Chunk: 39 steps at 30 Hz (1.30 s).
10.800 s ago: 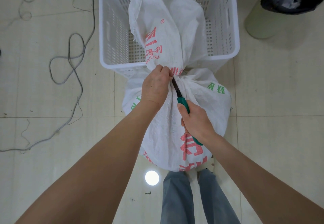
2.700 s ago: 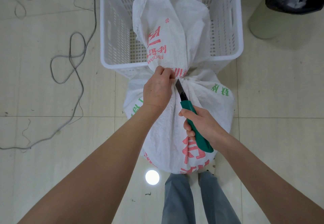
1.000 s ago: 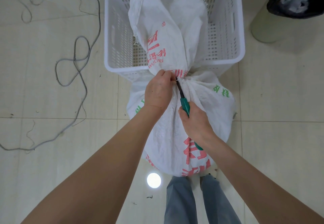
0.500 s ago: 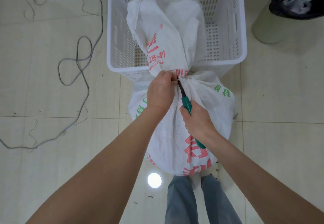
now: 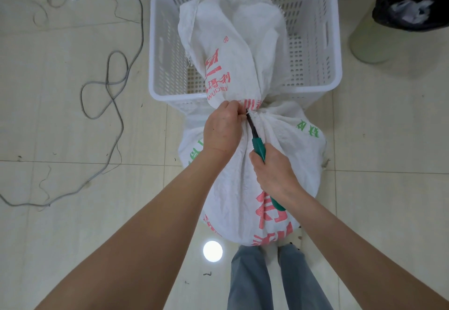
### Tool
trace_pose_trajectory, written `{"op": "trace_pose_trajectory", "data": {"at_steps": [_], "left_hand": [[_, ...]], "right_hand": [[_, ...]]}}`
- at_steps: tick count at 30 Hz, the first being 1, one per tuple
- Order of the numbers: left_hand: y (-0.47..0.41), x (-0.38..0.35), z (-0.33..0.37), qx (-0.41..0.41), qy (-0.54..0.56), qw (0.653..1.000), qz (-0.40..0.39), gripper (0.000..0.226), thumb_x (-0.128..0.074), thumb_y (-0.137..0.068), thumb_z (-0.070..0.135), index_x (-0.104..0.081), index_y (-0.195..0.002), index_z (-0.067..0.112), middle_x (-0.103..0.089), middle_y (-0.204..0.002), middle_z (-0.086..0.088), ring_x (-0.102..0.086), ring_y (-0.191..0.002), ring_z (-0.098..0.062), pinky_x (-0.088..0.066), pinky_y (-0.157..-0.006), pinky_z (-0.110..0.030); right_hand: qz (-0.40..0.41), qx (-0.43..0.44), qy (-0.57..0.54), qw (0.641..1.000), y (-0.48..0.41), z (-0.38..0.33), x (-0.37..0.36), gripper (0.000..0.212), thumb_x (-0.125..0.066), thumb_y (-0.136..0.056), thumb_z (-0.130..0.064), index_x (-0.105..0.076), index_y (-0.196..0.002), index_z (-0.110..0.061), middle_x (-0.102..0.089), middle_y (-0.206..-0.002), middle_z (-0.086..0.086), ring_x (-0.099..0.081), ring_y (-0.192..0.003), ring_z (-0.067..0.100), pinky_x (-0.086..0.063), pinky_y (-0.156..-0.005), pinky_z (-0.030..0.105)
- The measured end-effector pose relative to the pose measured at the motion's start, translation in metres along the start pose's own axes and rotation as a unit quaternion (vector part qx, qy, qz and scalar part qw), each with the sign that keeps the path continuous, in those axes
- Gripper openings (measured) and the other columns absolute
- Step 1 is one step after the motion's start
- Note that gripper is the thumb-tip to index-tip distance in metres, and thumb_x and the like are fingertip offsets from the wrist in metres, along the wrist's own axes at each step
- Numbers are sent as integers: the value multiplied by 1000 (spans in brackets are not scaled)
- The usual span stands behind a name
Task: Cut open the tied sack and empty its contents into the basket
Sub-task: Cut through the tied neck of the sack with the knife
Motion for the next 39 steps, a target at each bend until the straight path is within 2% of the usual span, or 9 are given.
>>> {"op": "trace_pose_trajectory", "data": {"at_steps": [6, 12, 18, 24, 26, 28, 31, 34, 39], "left_hand": [[-4, 4, -5, -7, 0, 1000, 7, 10, -56, -88, 7, -64, -91, 2, -63, -92, -14, -57, -84, -29, -47, -74, -40], [-7, 2, -4, -16, -9, 1000, -2, 11, -53, -88, 5, -63, -90, 1, -62, -91, -15, -56, -82, -31, -47, -72, -42], [-6, 2, 4, -18, -4, 1000, -2, 11, -52, -88, 4, -63, -89, 0, -62, -91, -15, -56, -81, -30, -45, -70, -39], [10, 0, -28, 19, -7, 1000, -11, 11, -52, -85, 5, -62, -84, 2, -63, -86, -15, -57, -79, -31, -43, -65, -36], [16, 1, -24, 24, 16, 1000, 0, 10, -53, -85, 5, -63, -84, 2, -64, -86, -15, -57, -79, -31, -46, -66, -39], [10, 2, -18, 34, 28, 999, 10, 10, -54, -86, 7, -63, -87, 3, -63, -88, -14, -57, -81, -29, -47, -69, -40], [2, 2, -14, 42, 38, 998, 12, 10, -55, -89, 12, -62, -90, 6, -64, -90, -11, -58, -82, -26, -49, -72, -40], [2, 2, -15, 48, 40, 998, 21, 10, -54, -89, 12, -62, -90, 7, -64, -90, -10, -58, -81, -25, -51, -73, -40], [3, 3, -15, 67, 52, 996, 28, 7, -57, -85, 12, -61, -87, 7, -64, -85, -9, -58, -77, -24, -50, -71, -40]], "right_hand": [[-14, -18, -45, 999, 0, 4, -9, 17, -43, -98, -29, -47, -92, -13, -49, -77, 2, -44, -59, 14, -44, -61, 32], [-20, -26, -58, 998, -6, 1, -10, 23, -43, -97, -27, -38, -75, -22, -43, -70, -1, -38, -53, 13, -35, -53, 31], [-20, -36, -68, 997, -5, -1, -8, 22, -43, -96, -28, -39, -76, -21, -43, -70, -1, -37, -53, 13, -35, -54, 31], [72, 64, -23, 995, -6, -43, 28, 19, -42, -97, -29, -48, -93, -12, -50, -77, 0, -50, -69, 20, -45, -64, 38], [67, 78, -31, 994, -10, -47, 32, 18, -43, -96, -30, -48, -92, -14, -51, -76, 0, -51, -68, 19, -45, -63, 37], [63, 65, -31, 995, -8, -39, 30, 18, -45, -95, -32, -48, -89, -16, -53, -74, 0, -51, -65, 19, -46, -62, 38], [87, 43, -54, 994, -15, -30, 30, 17, -48, -95, -33, -51, -95, -17, -55, -76, 0, -56, -70, 21, -50, -68, 40], [103, 35, -62, 992, -35, -35, 25, 22, -54, -93, -34, -53, -106, -16, -56, -85, -1, -60, -81, 23, -55, -78, 44], [148, 22, -23, 989, -57, -42, 20, 46, -69, -83, -33, -50, -119, -10, -55, -113, 10, -59, -97, 28, -51, -86, 44]]}}
Point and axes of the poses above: each hand's wrist, its own y-axis away from the middle knuckle, its own x-axis out of the back of the hand, z = x × y, the point moved 5 cm from there along -y, towards the middle knuckle
